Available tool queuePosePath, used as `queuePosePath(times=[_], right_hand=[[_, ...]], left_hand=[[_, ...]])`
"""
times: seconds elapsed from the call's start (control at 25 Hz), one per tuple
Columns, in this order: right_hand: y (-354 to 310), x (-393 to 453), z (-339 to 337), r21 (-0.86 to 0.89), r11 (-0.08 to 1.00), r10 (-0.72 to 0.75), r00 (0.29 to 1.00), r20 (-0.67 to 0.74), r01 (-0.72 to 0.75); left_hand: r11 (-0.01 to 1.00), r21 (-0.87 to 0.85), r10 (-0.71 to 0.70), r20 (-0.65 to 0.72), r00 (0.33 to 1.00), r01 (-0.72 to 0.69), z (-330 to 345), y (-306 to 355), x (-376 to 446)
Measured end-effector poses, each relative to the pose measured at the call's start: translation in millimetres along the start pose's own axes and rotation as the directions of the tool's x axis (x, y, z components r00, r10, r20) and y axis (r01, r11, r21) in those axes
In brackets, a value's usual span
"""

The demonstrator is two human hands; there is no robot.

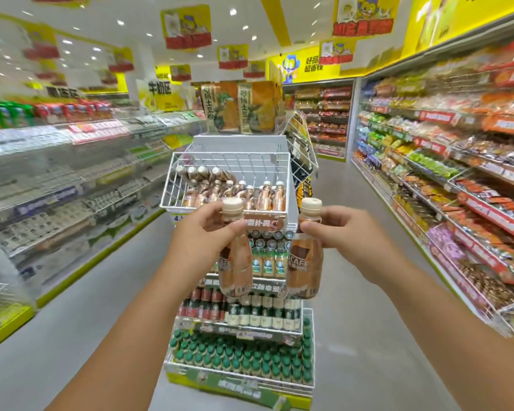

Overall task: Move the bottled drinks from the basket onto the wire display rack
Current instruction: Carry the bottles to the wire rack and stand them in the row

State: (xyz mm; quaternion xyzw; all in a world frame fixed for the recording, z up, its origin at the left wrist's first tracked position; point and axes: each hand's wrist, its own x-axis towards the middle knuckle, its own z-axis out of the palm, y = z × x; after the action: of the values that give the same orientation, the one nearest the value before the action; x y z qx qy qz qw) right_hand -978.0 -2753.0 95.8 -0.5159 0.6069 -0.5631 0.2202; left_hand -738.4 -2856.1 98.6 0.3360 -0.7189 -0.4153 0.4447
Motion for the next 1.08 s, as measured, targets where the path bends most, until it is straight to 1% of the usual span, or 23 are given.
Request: queuePosePath(times=[0.24, 0.36, 0.48, 0.64, 0.76, 0.88, 1.0, 1.08], right_hand=[[35.0, 106.0, 46.2, 0.026, 1.0, 0.005, 1.0, 0.031, -0.006], [58.3, 166.8, 62.9, -0.001, 1.0, -0.009, 0.999, 0.041, 0.009], [83.3, 231.7, 76.1, 0.003, 1.0, 0.011, 0.999, 0.037, -0.011], [101.1, 310.2, 91.8, -0.038, 0.998, 0.055, 0.998, 0.016, -0.055], [105.6, 354.4, 104.5, -0.046, 0.996, 0.079, 0.997, 0.009, -0.079], [110.7, 392.8, 121.4, -0.061, 0.994, 0.093, 0.995, -0.03, -0.095], [124.6, 424.0, 139.6, -0.113, 0.982, 0.145, 0.986, -0.082, -0.153], [131.8, 438.7, 149.7, -0.106, 0.978, 0.168, 0.979, -0.111, -0.18]], left_hand=[[0.998, 0.023, -0.049, -0.04, 0.998, 0.05, -23.4, -61.5, 85.0], [0.997, 0.045, -0.059, -0.073, 0.996, 0.062, -30.2, -95.2, 144.1], [0.994, 0.091, -0.05, -0.092, 0.994, 0.058, -34.8, -118.8, 209.1], [0.994, 0.091, -0.049, -0.103, 0.993, 0.058, -43.2, -141.0, 292.7], [0.996, 0.076, -0.046, -0.057, 0.997, 0.05, -45.5, -160.6, 343.4], [0.998, 0.058, -0.021, 0.036, 0.999, 0.019, -44.7, -182.3, 394.8], [0.999, 0.037, 0.013, 0.135, 0.991, -0.018, -45.3, -216.2, 442.3], [0.999, 0.045, 0.017, 0.147, 0.989, -0.024, -50.7, -232.7, 463.0]])
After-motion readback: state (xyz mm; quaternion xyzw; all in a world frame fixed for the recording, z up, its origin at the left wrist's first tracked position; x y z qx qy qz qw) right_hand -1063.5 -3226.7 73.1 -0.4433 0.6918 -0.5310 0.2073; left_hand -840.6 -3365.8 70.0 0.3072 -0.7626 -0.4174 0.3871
